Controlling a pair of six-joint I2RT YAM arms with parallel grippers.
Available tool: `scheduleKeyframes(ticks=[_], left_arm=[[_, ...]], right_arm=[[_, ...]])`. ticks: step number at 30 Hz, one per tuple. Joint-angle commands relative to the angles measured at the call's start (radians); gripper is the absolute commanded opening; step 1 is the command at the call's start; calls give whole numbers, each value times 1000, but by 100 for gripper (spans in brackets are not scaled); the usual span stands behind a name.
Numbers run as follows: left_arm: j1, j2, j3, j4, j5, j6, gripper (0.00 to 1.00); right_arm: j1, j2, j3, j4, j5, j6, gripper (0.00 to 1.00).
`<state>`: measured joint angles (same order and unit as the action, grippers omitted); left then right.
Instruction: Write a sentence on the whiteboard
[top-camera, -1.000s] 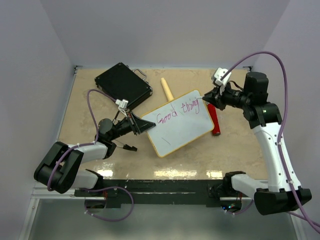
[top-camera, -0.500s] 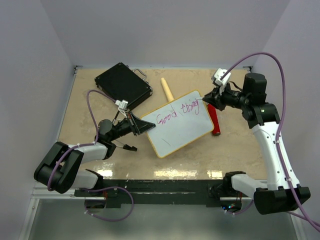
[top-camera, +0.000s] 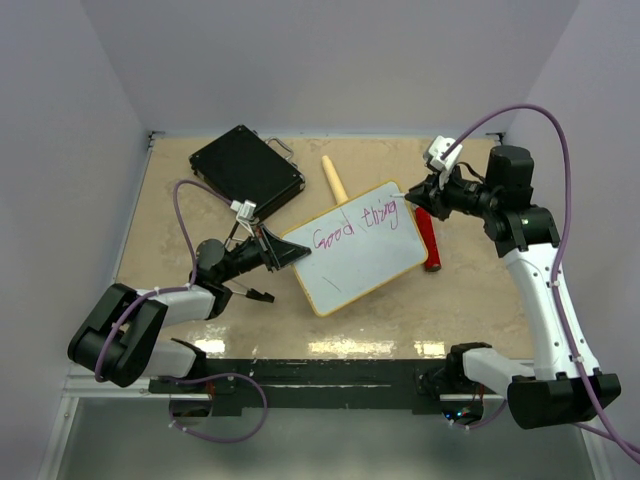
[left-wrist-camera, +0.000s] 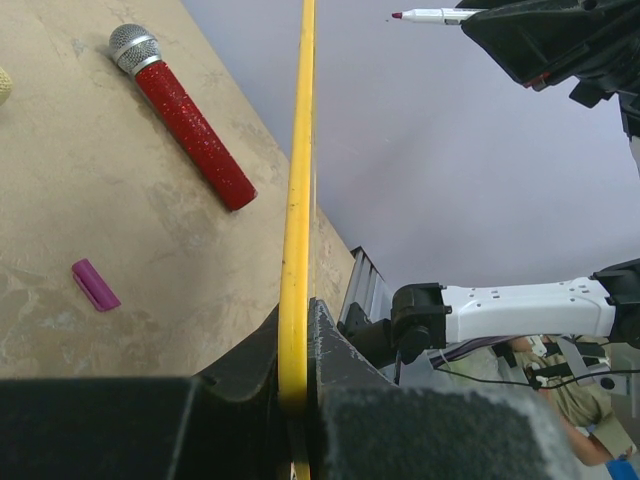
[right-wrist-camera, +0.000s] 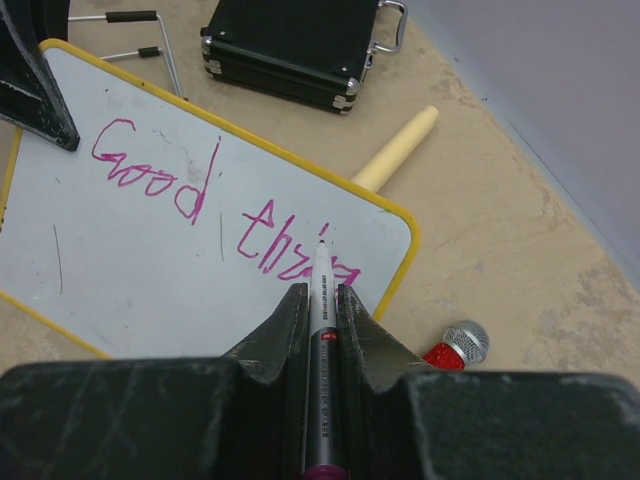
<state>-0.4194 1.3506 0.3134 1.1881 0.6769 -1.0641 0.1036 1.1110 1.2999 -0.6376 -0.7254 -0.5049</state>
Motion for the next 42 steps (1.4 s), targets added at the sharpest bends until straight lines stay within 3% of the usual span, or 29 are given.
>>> scheduleKeyframes(ticks=[1,17,21,28,42], left_arm=[[1,-28,6,160,-5,-23,0],[1,-30,4,163,-2,-27,0],[2,-27,3,163,-5,-25,0],[2,-30,6,160,-5,-27,0],[2,-33,12,150,-5,-22,0]], right_arm=[[-7,-27,-11,35,-11,16,0],[-7,-25,-16,41,-6,22,0],[-22,-23,-11,68,87,57,0],[-28,-4,-25,107,113,91,0],[-27,53,-48,36,119,17,0]])
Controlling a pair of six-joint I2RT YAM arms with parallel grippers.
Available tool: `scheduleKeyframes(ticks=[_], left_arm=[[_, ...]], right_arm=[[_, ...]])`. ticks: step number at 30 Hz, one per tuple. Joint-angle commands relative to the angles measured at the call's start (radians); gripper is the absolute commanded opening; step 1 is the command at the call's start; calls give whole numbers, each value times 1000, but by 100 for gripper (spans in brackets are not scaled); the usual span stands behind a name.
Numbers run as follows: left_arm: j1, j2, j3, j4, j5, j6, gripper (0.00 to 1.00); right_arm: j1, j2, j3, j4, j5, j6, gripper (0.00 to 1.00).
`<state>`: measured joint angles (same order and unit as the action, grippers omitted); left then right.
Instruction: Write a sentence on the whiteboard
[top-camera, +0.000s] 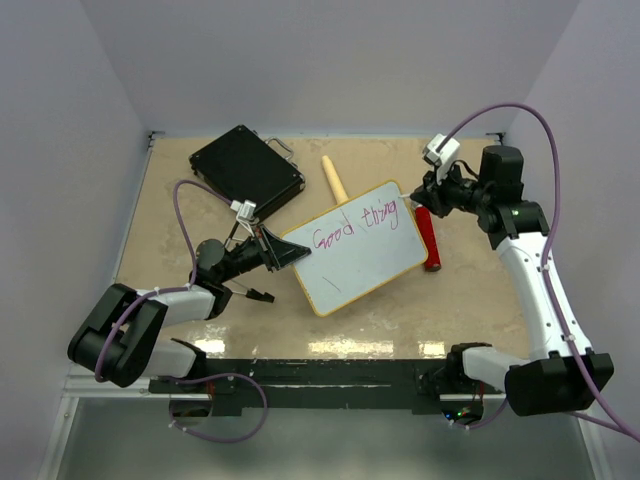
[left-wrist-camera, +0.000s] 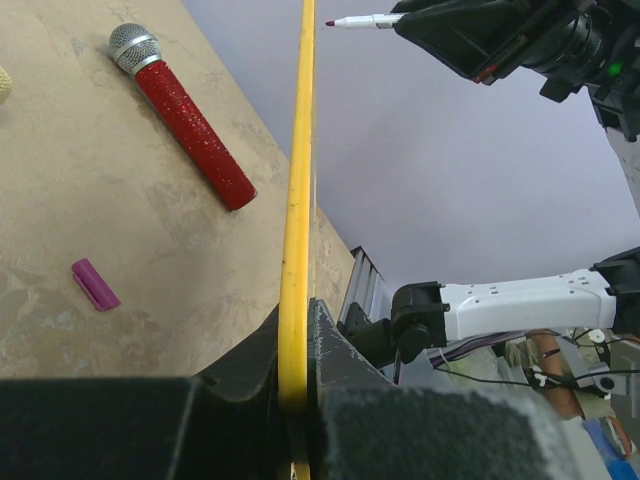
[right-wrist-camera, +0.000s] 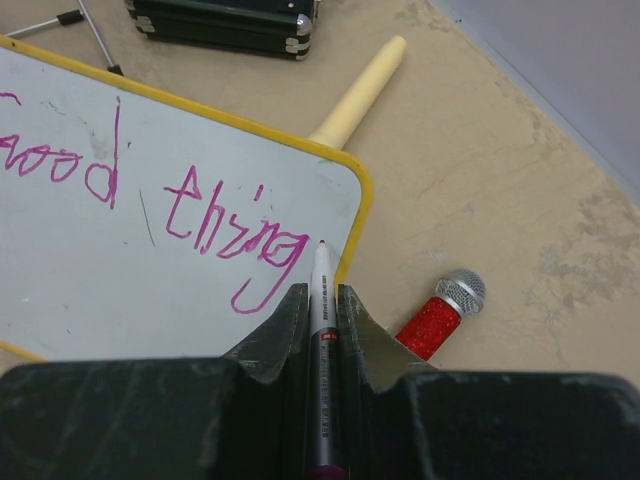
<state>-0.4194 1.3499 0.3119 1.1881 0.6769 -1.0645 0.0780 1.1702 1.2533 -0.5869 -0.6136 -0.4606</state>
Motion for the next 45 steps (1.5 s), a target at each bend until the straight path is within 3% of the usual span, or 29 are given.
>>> scheduleKeyframes(ticks=[1,16,32,45], left_arm=[[2,-32,13,150,-7,-22,0],[2,-31,15,153,-2,-23,0],[2,-26,16,156,-2,-28,0],[4,-26,16,154,-4,-25,0]], right_arm=[[-3,-4,-5,-16,8,-29,0],[-1,32,-12,15,31,-18,0],[0,43,-11,15,-67,-27,0],[-1,26,-20,-47,6,-52,0]])
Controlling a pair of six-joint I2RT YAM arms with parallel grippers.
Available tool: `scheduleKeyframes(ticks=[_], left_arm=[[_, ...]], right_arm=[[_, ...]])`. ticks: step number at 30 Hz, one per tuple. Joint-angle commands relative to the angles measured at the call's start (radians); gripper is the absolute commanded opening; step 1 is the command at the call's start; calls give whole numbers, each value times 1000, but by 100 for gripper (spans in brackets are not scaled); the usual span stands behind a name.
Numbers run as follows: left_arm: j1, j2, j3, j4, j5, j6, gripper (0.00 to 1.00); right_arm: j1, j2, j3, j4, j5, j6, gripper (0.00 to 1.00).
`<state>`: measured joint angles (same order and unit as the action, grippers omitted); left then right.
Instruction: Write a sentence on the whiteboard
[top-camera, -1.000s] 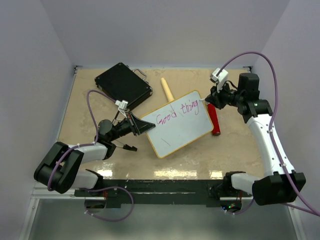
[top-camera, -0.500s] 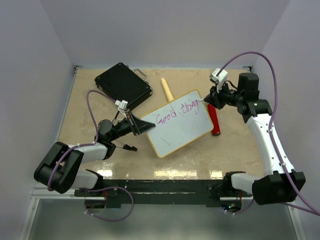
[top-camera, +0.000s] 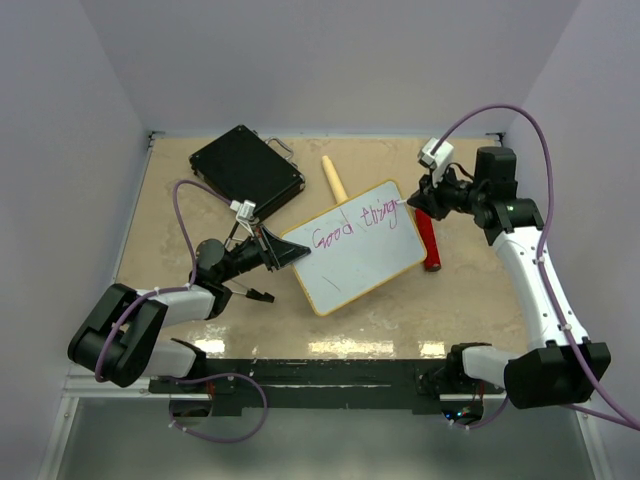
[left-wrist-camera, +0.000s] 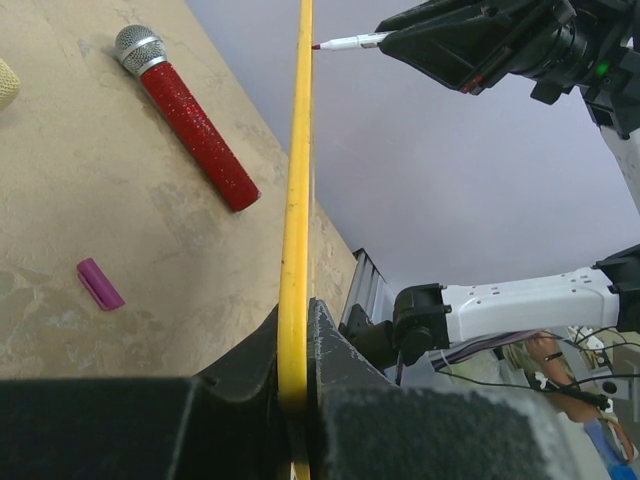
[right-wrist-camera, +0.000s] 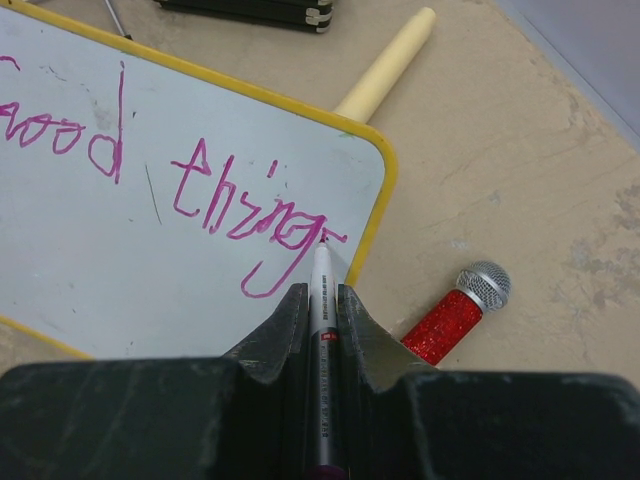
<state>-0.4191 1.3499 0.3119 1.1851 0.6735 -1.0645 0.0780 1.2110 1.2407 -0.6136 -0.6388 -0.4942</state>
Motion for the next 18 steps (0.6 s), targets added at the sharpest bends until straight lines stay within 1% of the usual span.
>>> scheduleKeyframes(ticks=[1,9,14,18], left_arm=[[3,-26,18,157,0,-25,0],[2,-29,18,157,0,-26,0],[2,-29,21,157,-2,-28,0],[2,-21,26,157,0,-29,0]], right_arm=[[-1,-16,-10,-18,36,-18,0],[-1,-30,-20,-24,91,-18,0],[-1,-19,-17,-73,53,-58,0],[2,-7,-7,-84,-7,-73,0]])
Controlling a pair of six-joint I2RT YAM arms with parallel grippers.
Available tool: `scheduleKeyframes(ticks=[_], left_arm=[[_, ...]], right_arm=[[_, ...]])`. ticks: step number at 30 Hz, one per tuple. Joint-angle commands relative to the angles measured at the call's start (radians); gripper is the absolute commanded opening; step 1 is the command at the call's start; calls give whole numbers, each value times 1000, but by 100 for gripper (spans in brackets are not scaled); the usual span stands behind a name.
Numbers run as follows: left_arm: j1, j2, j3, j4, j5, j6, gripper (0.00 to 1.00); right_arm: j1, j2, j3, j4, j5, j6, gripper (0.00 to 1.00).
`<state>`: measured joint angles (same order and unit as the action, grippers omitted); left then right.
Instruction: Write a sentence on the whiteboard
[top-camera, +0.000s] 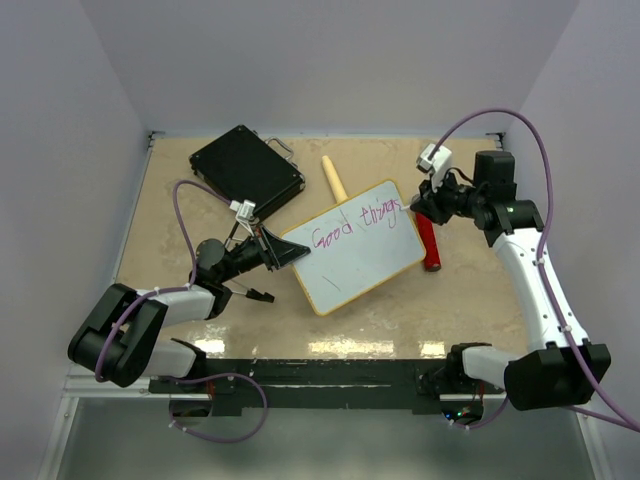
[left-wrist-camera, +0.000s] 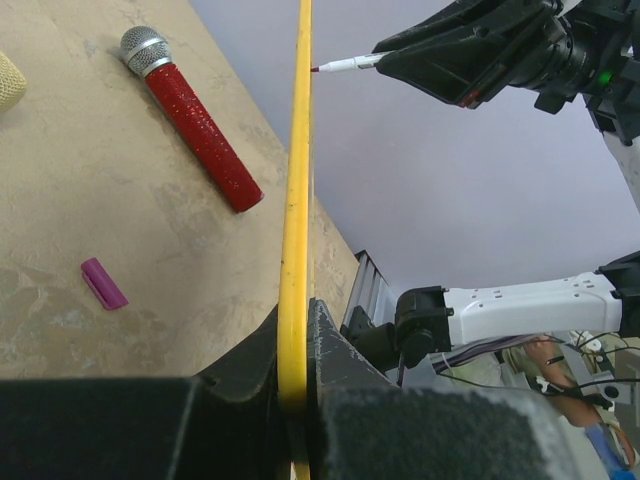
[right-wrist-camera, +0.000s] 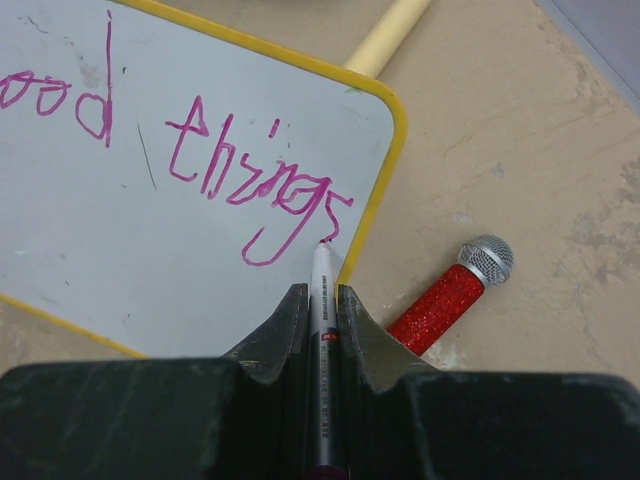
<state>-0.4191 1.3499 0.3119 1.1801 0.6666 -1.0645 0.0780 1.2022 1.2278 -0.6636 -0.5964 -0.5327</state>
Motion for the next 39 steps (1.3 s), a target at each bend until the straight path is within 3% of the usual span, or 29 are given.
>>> scheduleKeyframes(ticks=[1,13,20,39], left_arm=[[3,-21,26,162,7,-29,0],[3,-5,46,131,-4,-20,0],[2,-1,93,98,-42,-28,0],[-26,25,415,-261,-191,11,0]], right_arm=[[3,7,10,-34,-55,-33,0],[3,-98,171,-145,-269,-89,0],[3,-118,118,-102,-394,-87,0],[3,-61,114,-36,-490,-56,0]])
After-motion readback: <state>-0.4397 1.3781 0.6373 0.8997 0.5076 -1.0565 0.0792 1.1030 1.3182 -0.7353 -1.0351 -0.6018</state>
